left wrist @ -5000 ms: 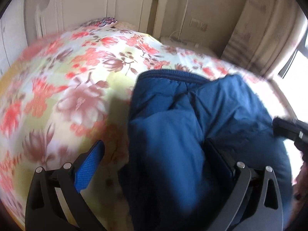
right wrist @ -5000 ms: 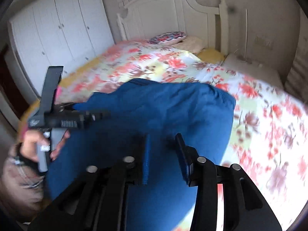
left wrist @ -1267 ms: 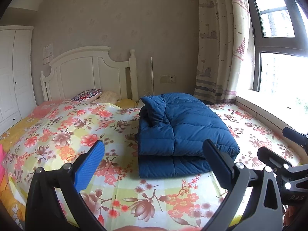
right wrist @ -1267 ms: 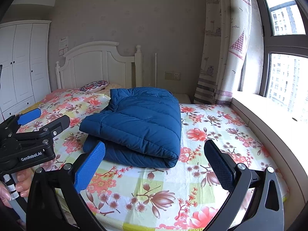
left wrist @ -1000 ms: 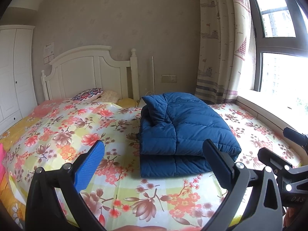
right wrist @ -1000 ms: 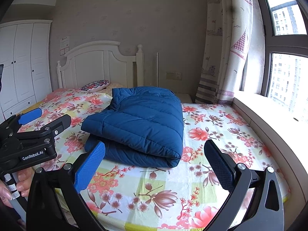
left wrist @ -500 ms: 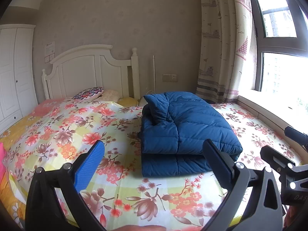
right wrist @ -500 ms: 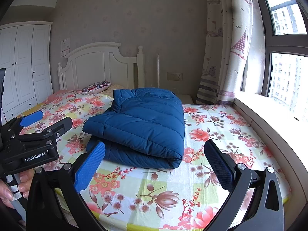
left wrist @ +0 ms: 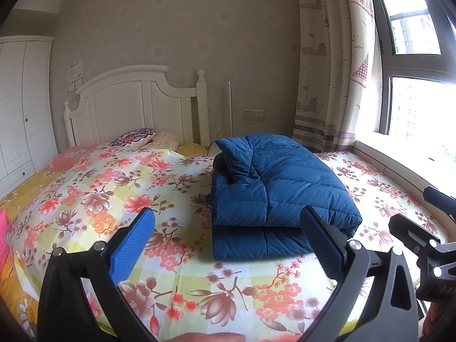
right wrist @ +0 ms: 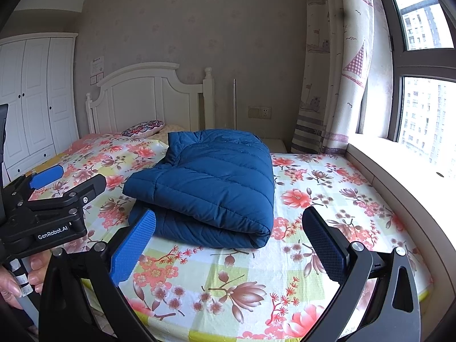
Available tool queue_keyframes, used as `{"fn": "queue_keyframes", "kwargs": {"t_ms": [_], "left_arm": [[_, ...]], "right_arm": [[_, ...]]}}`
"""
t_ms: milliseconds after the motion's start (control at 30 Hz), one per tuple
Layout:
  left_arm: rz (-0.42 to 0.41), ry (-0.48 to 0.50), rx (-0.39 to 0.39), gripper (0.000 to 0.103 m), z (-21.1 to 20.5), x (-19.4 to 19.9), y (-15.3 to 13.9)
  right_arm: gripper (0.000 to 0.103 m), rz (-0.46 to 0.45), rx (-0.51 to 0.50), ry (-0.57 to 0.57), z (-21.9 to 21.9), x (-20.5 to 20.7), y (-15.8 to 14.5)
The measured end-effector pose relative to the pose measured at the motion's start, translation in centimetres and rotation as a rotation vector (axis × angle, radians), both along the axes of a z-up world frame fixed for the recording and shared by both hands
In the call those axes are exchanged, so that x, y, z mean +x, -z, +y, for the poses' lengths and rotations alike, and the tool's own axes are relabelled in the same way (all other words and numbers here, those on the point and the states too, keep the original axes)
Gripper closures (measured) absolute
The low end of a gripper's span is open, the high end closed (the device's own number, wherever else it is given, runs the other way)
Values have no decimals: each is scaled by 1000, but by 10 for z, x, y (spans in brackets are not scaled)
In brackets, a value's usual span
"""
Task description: Fold large clothes
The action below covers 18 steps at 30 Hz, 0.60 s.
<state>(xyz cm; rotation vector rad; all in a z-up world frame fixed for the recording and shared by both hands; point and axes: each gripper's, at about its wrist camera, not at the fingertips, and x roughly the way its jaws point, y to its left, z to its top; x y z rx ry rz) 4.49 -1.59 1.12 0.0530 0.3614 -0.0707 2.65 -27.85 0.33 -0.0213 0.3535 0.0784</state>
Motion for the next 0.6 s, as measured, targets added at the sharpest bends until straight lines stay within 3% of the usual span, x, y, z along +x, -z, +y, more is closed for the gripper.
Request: {"fn": "queue_keyframes", "kwargs": {"t_ms": [600], "left_arm": [[2, 0, 2, 2, 1, 0, 1]], "right_arm": [[4, 9, -4, -5, 3, 0, 3]]}}
